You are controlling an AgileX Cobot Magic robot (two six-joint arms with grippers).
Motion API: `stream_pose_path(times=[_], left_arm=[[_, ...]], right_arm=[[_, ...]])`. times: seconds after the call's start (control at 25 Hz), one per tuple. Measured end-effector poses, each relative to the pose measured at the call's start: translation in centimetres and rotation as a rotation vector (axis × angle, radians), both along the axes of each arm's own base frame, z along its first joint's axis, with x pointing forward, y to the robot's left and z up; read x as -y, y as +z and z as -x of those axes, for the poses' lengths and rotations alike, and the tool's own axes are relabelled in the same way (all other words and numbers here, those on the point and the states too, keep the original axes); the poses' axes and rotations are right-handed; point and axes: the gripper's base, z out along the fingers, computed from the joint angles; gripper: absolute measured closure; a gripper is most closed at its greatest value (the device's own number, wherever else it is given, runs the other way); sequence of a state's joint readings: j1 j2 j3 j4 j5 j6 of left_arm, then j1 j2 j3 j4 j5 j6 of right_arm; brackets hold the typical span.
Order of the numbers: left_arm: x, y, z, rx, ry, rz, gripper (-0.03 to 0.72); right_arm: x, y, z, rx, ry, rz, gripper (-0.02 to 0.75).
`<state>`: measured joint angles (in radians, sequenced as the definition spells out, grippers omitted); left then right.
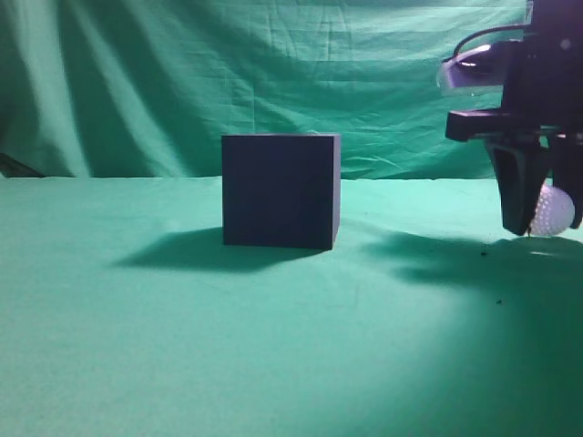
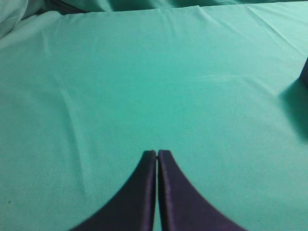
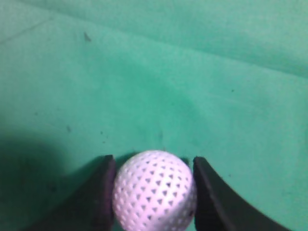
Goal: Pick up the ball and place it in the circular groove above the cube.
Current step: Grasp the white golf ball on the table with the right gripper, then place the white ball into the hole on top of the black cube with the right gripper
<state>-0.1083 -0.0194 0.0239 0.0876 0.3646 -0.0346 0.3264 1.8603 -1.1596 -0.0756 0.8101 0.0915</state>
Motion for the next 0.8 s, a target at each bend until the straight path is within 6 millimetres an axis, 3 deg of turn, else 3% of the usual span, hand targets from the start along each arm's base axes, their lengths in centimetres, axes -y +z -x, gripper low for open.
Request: stream_pose_path(times=[0.12,0.24,0.36,0.48,0.64,0.8], left_arm=[[0.0,0.0,0.0,0.000,0.000,0.000,0.688],[0.0,0.0,0.0,0.000,0.000,0.000,0.688],[0.0,0.0,0.0,0.000,0.000,0.000,0.688],[0.0,0.0,0.0,0.000,0.000,0.000,0.688],[0.0,0.0,0.0,0.000,0.000,0.000,0.688],[0.0,0.0,0.0,0.000,0.000,0.000,0.688]], right_arm=[[-0.3,1.4,-0.6,0.002,-0.014,-0.015,0.429],[-1.3,4.9,-1.3,0.065,-0.025,-0.079,0.429],[-3.6,8.7,-1.1,0.147,0.018,-0.151,0.429],[-6.9,10.9,-0.2,0.193,0.097,-0.210,0.429],[-11.8,11.9,1.7,0.225,0.248,-0.253,0.429],[-14.6,10.7,2.1,0.235,0.347,-0.259,0.429]])
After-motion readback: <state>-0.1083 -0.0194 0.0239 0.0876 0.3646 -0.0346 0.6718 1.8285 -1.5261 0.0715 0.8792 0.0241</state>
